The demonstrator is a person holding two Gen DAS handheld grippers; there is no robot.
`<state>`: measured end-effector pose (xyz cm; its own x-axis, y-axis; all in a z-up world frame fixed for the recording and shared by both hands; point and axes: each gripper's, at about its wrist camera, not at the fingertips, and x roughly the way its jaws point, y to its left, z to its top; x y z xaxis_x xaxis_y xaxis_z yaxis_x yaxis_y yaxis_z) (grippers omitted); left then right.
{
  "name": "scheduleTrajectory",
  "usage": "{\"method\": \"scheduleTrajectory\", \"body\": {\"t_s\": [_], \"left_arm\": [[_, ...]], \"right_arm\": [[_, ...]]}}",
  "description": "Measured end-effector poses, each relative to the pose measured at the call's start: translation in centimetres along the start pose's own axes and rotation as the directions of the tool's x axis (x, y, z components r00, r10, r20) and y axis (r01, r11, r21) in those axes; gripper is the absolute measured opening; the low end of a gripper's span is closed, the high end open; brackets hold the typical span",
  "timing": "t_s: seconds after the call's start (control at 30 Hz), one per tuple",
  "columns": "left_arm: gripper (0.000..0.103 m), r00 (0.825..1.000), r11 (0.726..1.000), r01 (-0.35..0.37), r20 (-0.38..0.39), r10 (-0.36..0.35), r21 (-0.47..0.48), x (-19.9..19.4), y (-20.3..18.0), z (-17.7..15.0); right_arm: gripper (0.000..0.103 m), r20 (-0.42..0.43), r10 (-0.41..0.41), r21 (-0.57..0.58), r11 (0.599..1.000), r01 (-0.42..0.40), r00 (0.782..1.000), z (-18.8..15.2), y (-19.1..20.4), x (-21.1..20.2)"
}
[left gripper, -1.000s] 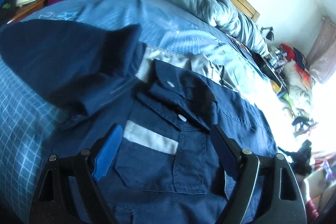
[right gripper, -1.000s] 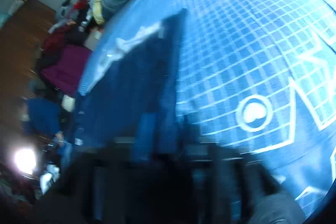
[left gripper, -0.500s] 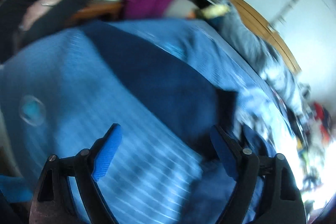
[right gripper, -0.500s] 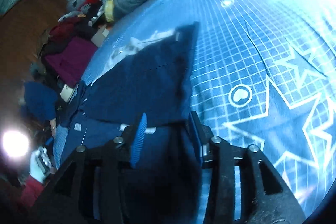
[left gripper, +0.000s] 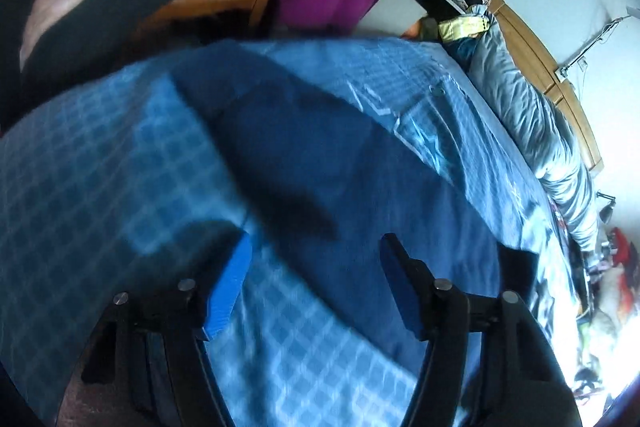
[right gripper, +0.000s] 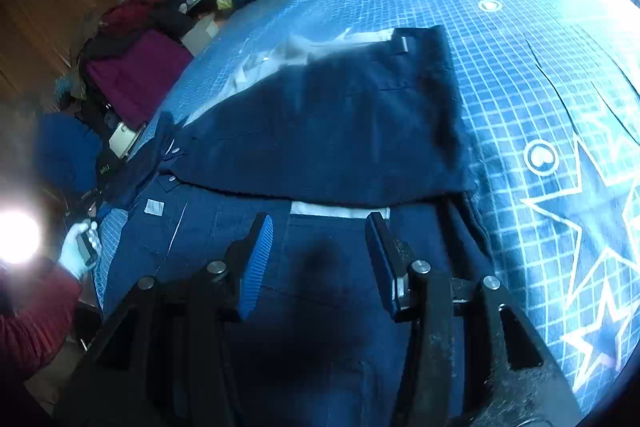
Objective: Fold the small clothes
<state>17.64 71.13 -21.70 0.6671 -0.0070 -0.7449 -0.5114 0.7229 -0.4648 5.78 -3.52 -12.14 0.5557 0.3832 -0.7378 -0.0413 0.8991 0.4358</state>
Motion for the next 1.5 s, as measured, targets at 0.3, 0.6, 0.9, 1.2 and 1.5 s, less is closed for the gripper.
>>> {"method": "scheduleTrajectory", "body": {"t_s": [0.3,0.6,0.9,1.2,1.5], "left_arm": [[0.000,0.979,0.948,0.150,0.089,-0.181,0.281,-2.7,-11.5,0.5],[0.038,0.753,0.503,0.635,-0.323,-0.573,0.586,-7.8,-35.5,-20.3],[0.040,0.793,0.635,0.607,-0.426,-0.436,0.478,-5.3,-28.1,-24.9],[0.041,0.886,0.816,0.454,-0.273,-0.374,0.358,-4.5,-17.8,-19.6],[0.041,0.945,0.900,0.324,-0.154,-0.290,0.292,-2.3,-16.0,-16.1]], "right_arm": [[0.038,0.027,0.039,-0.002,0.999,-0.039,0.999,1.0,1.3,-0.2],[0.039,0.067,0.170,0.056,0.983,-0.173,0.983,1.9,0.6,-1.0],[0.048,0.027,0.251,0.043,0.967,-0.252,0.968,3.6,0.8,1.8],[0.050,-0.037,0.161,0.121,0.980,-0.155,0.986,7.4,-1.7,8.5],[0.002,-0.016,0.219,0.069,0.974,-0.217,0.976,8.4,-0.7,8.4]]}}
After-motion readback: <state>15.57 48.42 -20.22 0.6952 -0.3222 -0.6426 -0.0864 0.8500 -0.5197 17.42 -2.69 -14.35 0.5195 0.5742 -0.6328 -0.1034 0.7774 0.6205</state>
